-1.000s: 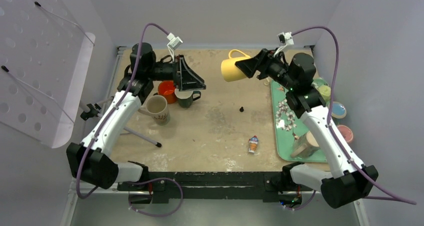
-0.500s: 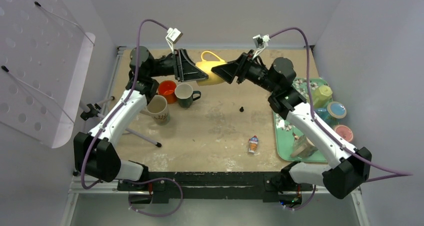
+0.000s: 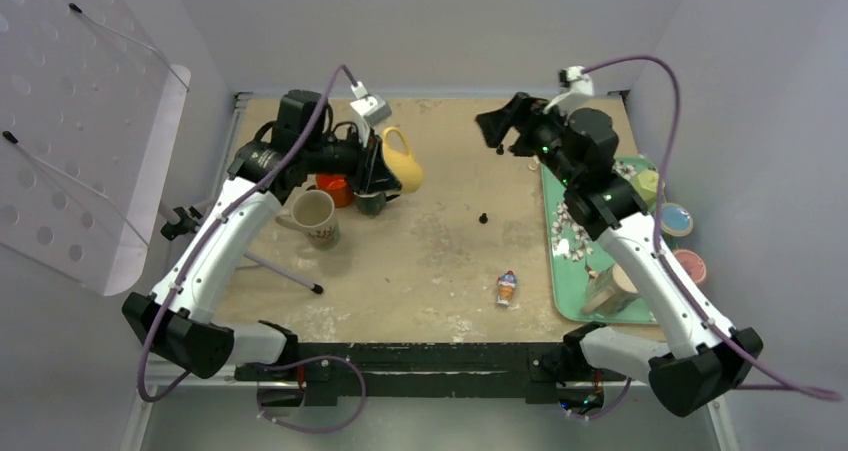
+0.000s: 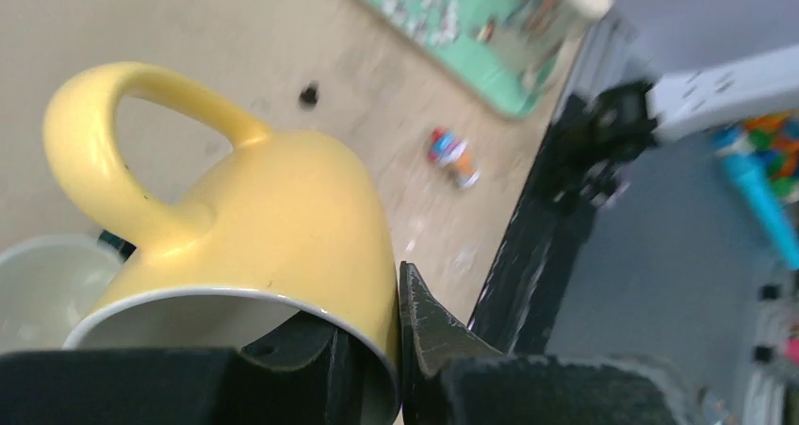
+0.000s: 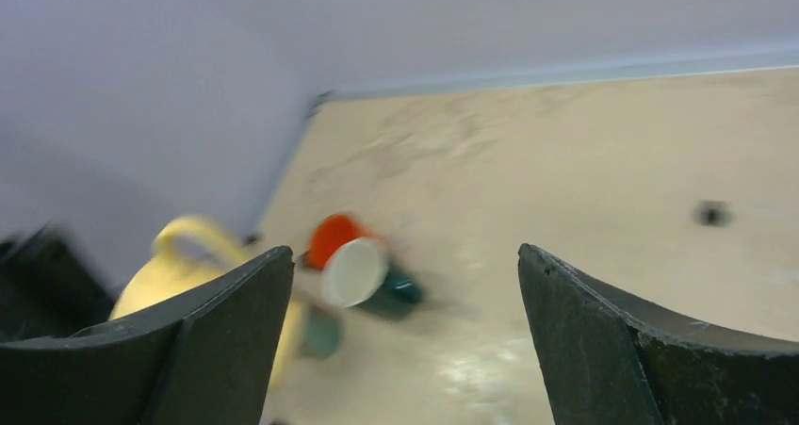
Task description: Turn the mug right side up
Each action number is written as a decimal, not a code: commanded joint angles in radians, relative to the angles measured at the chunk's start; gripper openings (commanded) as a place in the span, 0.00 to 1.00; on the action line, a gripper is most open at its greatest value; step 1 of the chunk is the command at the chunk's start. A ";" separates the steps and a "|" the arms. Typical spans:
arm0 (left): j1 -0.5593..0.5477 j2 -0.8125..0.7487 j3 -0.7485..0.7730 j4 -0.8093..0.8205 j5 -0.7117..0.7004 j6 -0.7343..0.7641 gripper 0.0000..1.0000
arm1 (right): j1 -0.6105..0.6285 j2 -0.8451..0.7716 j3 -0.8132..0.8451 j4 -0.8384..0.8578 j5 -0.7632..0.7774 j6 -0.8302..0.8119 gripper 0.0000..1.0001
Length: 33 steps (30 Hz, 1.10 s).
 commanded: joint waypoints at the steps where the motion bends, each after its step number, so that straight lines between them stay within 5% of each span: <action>1: -0.049 0.001 0.059 -0.567 -0.314 0.570 0.00 | -0.137 -0.079 0.017 -0.238 0.370 -0.145 0.93; 6: -0.129 0.049 -0.035 -0.708 -0.493 0.696 0.00 | -0.201 -0.095 -0.052 -0.278 0.455 -0.180 0.93; 24: -0.211 0.214 -0.292 -0.351 -0.774 0.723 0.00 | -0.507 0.063 -0.155 -0.229 0.585 -0.217 0.97; 30: -0.212 0.193 -0.334 -0.336 -0.757 0.730 0.39 | -0.644 0.142 -0.134 -0.197 0.582 -0.245 0.98; 33: -0.210 0.162 -0.326 -0.350 -0.730 0.743 0.47 | -0.695 0.190 -0.107 -0.187 0.629 -0.265 0.98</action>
